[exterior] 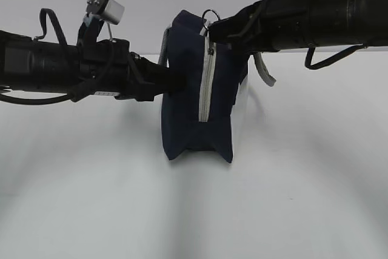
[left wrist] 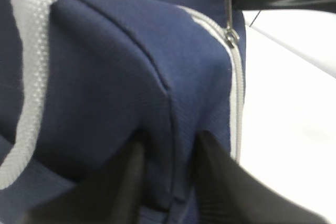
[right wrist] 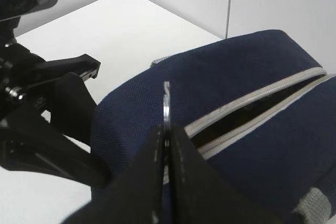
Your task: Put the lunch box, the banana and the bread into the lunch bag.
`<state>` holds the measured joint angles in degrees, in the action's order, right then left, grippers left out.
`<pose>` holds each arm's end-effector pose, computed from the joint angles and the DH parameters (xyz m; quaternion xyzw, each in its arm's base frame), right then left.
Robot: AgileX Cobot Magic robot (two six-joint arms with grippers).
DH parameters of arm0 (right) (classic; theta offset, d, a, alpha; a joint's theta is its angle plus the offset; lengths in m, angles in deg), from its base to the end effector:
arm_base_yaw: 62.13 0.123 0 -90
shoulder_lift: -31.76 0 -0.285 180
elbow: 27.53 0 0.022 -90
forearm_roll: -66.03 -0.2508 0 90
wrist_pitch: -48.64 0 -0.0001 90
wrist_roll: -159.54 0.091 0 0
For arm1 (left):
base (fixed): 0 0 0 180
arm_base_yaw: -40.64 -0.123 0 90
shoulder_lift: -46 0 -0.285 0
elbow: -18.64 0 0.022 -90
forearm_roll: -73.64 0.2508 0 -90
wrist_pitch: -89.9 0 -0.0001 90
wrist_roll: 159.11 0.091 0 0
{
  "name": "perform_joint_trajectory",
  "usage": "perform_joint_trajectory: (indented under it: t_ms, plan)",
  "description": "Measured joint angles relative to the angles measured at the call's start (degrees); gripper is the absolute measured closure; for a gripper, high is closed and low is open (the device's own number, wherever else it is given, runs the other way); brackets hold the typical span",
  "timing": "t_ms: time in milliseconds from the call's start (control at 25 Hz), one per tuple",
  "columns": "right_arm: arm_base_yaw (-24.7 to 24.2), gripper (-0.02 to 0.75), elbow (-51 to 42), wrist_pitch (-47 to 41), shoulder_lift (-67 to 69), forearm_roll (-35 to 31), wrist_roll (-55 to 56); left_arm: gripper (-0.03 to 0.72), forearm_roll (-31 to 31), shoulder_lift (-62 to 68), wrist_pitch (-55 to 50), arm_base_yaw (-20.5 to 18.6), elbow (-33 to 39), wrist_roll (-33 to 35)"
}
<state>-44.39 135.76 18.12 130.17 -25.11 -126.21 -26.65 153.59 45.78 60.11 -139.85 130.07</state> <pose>0.3187 0.1506 0.2860 -0.3616 0.7399 0.2363 0.5157 0.3115 -0.1763 0.2212 0.3519 0.7445 -0.3746 0.4261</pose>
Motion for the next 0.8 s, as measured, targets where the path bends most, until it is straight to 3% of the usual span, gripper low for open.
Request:
perform_joint_trajectory:
  t_ms: [80,160,800]
  plan:
    - [0.0,0.754,0.0,-0.38,0.0,0.0,0.0,0.588,0.0,0.0,-0.53,0.0,0.0,0.0]
    - [0.0,0.754,0.0,-0.52,0.0,0.0,0.0,0.666,0.0,0.0,-0.89,0.0,0.0,-0.06]
    - [0.0,0.754,5.0,-0.97,0.55,1.48,0.24,0.682,0.0,0.04,-1.25,0.0,0.0,-0.41]
